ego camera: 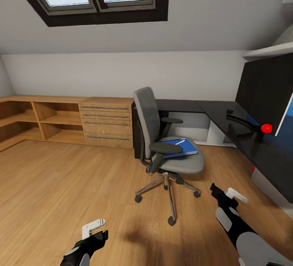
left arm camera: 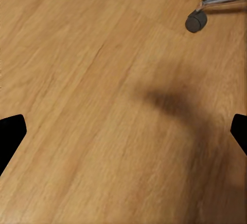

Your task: In the bedroom, organize the workspace by keeping the computer under the desk, ensuring the monitor is on the desk, placing the keyboard on the desk next to the monitor, placing the mouse on the desk next to the keyboard, moving the folder from the swivel chair onto the desk next to the mouse, stacking the notebook on top of the folder with the pen on top of the notebook, and positioning the swivel chair next to the desk.

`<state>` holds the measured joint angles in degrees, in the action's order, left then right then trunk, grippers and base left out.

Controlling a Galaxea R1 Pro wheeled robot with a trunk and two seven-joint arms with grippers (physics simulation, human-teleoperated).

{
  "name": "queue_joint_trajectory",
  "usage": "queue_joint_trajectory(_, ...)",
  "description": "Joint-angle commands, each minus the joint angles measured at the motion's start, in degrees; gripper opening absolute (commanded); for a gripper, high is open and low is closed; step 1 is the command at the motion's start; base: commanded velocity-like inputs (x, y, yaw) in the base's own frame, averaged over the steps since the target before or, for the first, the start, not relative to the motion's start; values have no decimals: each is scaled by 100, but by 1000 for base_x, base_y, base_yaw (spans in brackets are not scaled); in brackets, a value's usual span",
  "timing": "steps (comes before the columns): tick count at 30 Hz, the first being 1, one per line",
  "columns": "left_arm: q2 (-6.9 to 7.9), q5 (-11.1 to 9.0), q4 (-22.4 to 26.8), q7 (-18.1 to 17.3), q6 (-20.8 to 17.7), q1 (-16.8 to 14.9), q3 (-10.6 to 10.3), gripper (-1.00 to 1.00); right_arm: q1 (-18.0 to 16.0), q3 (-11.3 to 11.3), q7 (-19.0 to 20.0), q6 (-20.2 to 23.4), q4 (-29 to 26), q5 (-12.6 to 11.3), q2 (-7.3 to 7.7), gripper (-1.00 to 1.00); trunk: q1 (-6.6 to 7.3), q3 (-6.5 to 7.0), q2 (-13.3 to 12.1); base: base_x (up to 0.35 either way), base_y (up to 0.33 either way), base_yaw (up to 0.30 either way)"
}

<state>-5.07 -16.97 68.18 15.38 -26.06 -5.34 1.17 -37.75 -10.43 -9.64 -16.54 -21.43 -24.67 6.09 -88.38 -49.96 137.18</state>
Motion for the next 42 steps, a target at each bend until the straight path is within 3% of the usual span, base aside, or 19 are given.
queue_joint_trajectory(1,3,-61,10,35,-22,-2,11,100,-4,19,-1,-96,23,-59,-5,100,1,-6,3,0,0,-30)
queue_joint_trajectory(12,14,-61,11,27,-22,-2,82,100,-4,44,-3,-158,29,-44,-14,100,1,-6,3,0,0,-6)
queue_joint_trajectory(14,14,-61,11,27,-22,-2,83,100,-4,46,-6,-160,26,-40,-52,100,1,-6,3,0,0,0)
queue_joint_trajectory(15,14,-61,11,26,-22,-2,81,100,-4,38,-10,-166,7,-17,-172,100,1,-6,3,0,0,0)
queue_joint_trajectory(23,14,-61,11,11,-22,-2,77,100,-4,31,-11,-245,15,12,-300,100,1,-4,3,0,5,-9)
queue_joint_trajectory(42,12,-52,10,9,-22,-2,76,100,-4,37,9,-423,43,15,-305,100,1,60,3,0,77,-167)
